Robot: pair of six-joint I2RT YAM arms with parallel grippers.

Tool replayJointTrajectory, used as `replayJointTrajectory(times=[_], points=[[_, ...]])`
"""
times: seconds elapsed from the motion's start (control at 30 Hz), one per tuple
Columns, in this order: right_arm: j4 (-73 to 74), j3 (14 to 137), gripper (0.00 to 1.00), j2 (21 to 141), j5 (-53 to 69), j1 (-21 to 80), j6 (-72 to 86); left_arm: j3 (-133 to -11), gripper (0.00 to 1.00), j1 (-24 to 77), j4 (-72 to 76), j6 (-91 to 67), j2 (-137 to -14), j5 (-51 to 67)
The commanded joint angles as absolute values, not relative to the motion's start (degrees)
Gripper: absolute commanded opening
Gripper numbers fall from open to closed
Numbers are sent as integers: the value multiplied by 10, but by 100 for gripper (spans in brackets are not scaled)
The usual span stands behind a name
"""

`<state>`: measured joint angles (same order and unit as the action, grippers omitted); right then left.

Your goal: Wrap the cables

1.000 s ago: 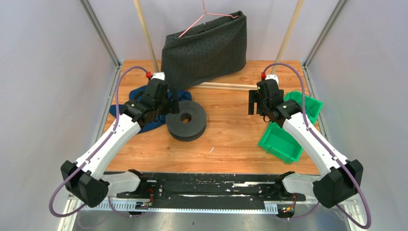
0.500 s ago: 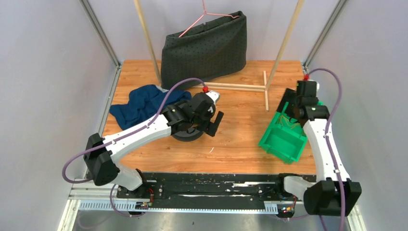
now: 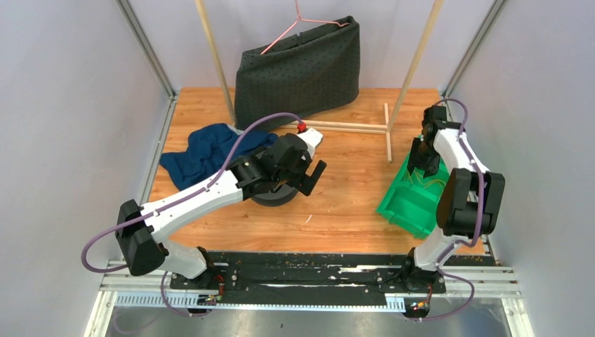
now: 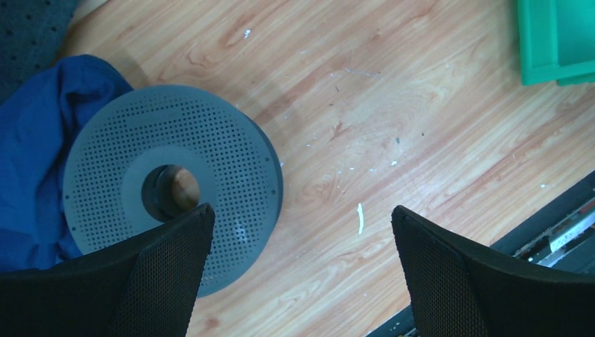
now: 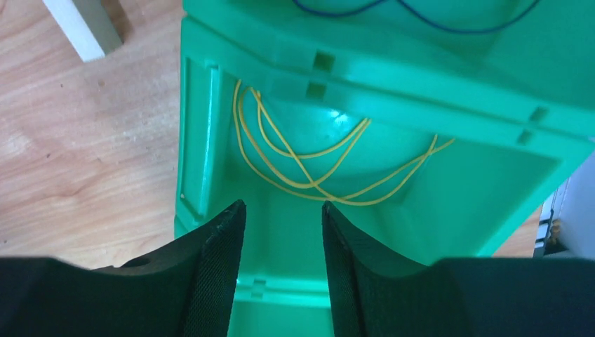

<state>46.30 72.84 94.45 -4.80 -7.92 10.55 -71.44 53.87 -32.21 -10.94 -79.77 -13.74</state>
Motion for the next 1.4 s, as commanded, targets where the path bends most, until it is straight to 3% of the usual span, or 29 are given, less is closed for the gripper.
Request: replayJointTrajectory(times=[0.0, 0.2, 0.3, 0.37, 0.4, 0.73, 0.83, 1.0, 1.17, 1.27, 1.37], points=[[461, 759, 47, 987, -61, -87, 85, -710, 100, 542, -311, -92, -790, -160], [421, 751, 38, 1043, -84, -88, 83, -712, 100, 542, -315, -93, -788, -174], [408, 741, 23, 1035, -83, -88, 84, -714, 100, 542, -318, -91, -786, -184], [410, 741, 4, 1012, -73, -87, 86, -717, 100, 542, -321, -88, -786, -189], [422, 747, 1, 994, -74, -86, 91, -720, 100, 542, -324, -88, -787, -192], [530, 917, 1, 720, 30, -71, 99, -829, 100, 541, -412, -93, -832, -255], [533, 1018, 1, 697, 89, -70, 103, -852, 100, 532, -409, -91, -833, -313], [518, 1198, 1, 714, 301, -68, 122, -874, 100, 460, -414, -123, -800, -239], [347, 1153, 1, 692, 460, -62, 259, -852, 99, 414, -403, -133, -741, -159], [232, 1062, 1, 665, 494, -55, 344, -855, 99, 414, -409, -120, -714, -105], [217, 1014, 1, 663, 512, -28, 364, -865, 99, 414, -414, -106, -687, -48]])
